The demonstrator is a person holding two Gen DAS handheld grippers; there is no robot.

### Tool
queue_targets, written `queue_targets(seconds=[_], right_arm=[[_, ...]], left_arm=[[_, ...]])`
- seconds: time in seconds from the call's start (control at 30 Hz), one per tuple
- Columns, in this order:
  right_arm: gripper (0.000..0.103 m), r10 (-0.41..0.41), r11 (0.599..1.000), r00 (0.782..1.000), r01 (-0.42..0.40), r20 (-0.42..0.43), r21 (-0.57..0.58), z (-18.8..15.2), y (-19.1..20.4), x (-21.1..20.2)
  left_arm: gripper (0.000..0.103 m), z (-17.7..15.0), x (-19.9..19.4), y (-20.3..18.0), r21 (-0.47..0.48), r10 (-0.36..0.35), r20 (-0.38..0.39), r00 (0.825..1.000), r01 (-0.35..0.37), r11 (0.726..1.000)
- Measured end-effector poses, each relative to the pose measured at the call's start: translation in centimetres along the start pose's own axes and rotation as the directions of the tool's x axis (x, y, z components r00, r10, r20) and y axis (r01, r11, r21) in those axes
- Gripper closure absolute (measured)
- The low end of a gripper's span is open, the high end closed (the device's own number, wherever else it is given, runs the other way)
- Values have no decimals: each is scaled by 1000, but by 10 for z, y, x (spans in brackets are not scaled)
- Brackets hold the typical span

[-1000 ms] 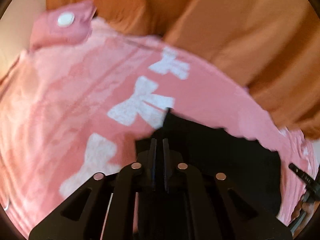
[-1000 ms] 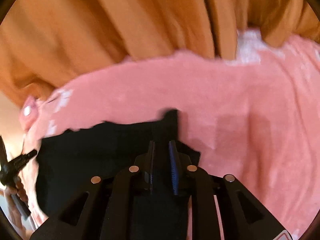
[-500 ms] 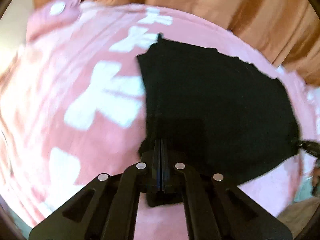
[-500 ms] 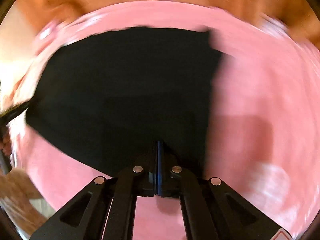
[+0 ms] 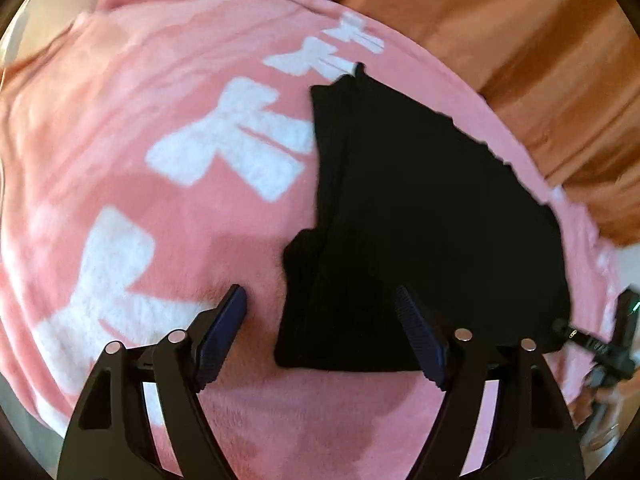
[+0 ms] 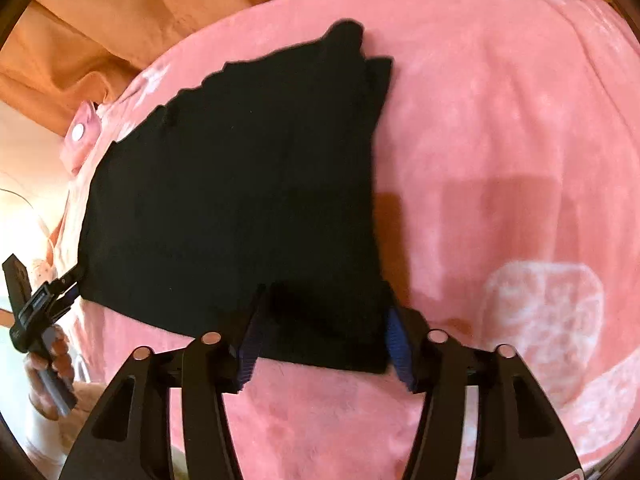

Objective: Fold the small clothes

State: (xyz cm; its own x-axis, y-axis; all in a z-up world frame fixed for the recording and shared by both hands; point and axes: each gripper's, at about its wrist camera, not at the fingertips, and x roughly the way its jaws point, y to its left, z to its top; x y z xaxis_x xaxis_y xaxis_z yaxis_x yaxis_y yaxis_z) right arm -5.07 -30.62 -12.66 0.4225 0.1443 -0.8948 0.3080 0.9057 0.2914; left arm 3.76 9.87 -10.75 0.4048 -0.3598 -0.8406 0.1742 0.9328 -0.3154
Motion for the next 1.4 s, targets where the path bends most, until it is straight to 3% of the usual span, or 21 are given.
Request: queue_targets(seconds=[0.03,0.07,0.2,0.27,0.33,0.37,0.5,0.53,0.6,0.67,0.7,0.8,0.9,0.97,1.0,1.03,1.07,1.17,1.27,1.33,1.4], right_arm=[[85,-8,1000,1000,8,11,-14,2,-1,3],[92,12,1000,1000,-12,20,-17,0,0,-3],[97,9,999,996,-5,91,-40,1,1,-50],[100,-52,998,995,55,82,-33,-10,-14,-63],[101,-93,996,996,93,8,-1,-22,-32,-49],[101,-91,996,992,92,-88,14,-32,-41,-29],[98,-122,992,992,122,-11,-25,-26,-30,-42],[89,-116,993,992,116,43,9,-19,-30,-55],[86,-92,996,987,91,133,14,0,-23,-73],[65,-74,997,975,75,208,5,25,-11,-80],[47,-71,997,971,74,227,-5,37,-6,-82],[42,-73,995,969,88,237,-54,75,8,-60],[42,-122,992,976,126,180,-12,92,6,-20],[48,-142,990,982,144,128,-7,98,3,-1],[64,-162,986,981,165,107,-17,100,5,7],[91,-164,986,982,167,94,-27,99,5,6],[98,-158,987,984,161,82,-29,103,9,9],[99,-84,996,973,91,214,-25,104,22,-33],[99,-57,997,933,72,355,-27,106,24,-69],[99,-91,996,937,92,338,14,113,9,-55],[101,-153,987,962,139,224,77,113,-13,-15]], left_arm=[[88,2,3,-5,21,-38,-18,999,38,999],[97,4,5,-6,17,-69,-51,996,70,997],[98,8,-24,-7,37,-101,-38,994,102,994],[99,1,-29,5,39,-98,-61,993,100,994],[99,-19,-10,20,-10,-97,-171,981,96,995],[100,-24,-4,19,-19,-104,-193,976,102,995],[97,-19,-22,4,73,-36,-100,994,43,996],[93,-11,-31,4,44,-71,-69,995,74,996],[71,6,-40,-2,20,-129,-23,991,129,991],[35,30,-40,-21,41,-106,24,994,104,994],[35,41,-35,-29,67,-84,41,996,81,994],[35,71,-3,-52,145,-33,41,999,26,989],[47,94,49,-57,177,45,-15,999,-41,983],[65,99,60,-49,133,42,-34,999,-38,990],[71,102,60,-45,97,33,-26,999,-30,995],[91,104,56,-43,86,19,-14,1000,-18,996],[99,106,51,-42,80,4,3,1000,-5,997],[99,115,25,-38,72,-65,93,994,58,996],[99,128,11,-37,91,-64,176,982,49,995],[98,136,28,-32,90,-27,156,987,13,996],[98,139,54,-25,68,2,86,996,-8,998]])
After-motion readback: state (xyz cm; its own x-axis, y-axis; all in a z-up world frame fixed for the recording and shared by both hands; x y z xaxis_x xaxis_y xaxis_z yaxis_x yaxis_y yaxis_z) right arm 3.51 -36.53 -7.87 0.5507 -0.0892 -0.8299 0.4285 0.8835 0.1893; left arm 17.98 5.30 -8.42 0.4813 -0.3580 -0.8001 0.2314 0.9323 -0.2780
